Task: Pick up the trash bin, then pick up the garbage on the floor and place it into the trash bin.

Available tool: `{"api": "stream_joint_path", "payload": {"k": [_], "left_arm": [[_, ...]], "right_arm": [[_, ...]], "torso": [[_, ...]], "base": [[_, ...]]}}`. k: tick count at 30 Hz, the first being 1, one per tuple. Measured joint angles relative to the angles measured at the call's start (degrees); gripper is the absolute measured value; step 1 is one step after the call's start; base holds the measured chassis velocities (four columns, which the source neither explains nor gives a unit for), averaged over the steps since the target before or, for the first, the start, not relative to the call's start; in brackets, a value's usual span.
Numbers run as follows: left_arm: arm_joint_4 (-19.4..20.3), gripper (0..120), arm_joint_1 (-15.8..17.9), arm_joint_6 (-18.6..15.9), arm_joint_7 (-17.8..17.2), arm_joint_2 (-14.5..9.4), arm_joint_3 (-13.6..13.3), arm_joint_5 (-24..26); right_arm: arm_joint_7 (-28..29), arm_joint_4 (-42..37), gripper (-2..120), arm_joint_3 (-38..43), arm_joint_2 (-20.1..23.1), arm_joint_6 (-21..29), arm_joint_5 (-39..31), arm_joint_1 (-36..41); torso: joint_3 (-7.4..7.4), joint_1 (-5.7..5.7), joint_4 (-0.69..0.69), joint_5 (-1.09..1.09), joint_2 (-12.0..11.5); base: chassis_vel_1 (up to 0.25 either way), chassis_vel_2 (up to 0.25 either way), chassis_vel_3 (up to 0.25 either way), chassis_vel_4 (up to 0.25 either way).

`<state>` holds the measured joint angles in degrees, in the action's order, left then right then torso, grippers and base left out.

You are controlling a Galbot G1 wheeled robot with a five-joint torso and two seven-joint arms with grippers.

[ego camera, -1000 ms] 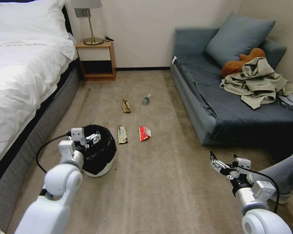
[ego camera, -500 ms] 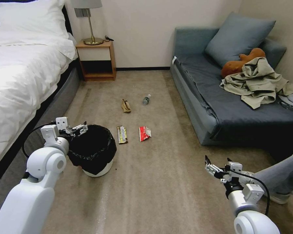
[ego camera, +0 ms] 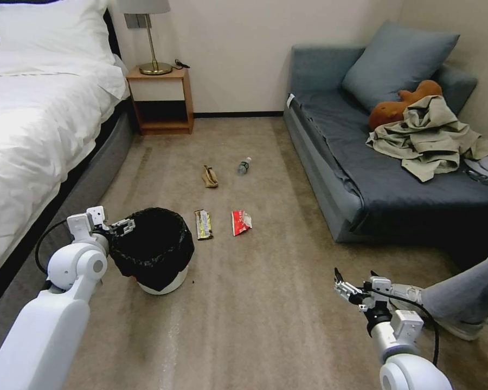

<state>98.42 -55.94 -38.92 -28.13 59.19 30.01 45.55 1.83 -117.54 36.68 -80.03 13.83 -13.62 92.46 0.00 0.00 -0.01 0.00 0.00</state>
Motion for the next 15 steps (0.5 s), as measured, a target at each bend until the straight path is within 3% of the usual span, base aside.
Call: {"api": "stream_joint_path", "payload": {"k": [15], "left_arm": [[-5.7,100,2.0,-3.2,-2.3,0.4,-1.1,2.4]], "right_arm": [[0.0,1.0,100,-0.8,0.5,0.1,0.4,-0.4]], "torso": [[0.00,0.00,0.01,0.00,0.0]], "base": [[0.000,0.000,0.000,0.000]]}}
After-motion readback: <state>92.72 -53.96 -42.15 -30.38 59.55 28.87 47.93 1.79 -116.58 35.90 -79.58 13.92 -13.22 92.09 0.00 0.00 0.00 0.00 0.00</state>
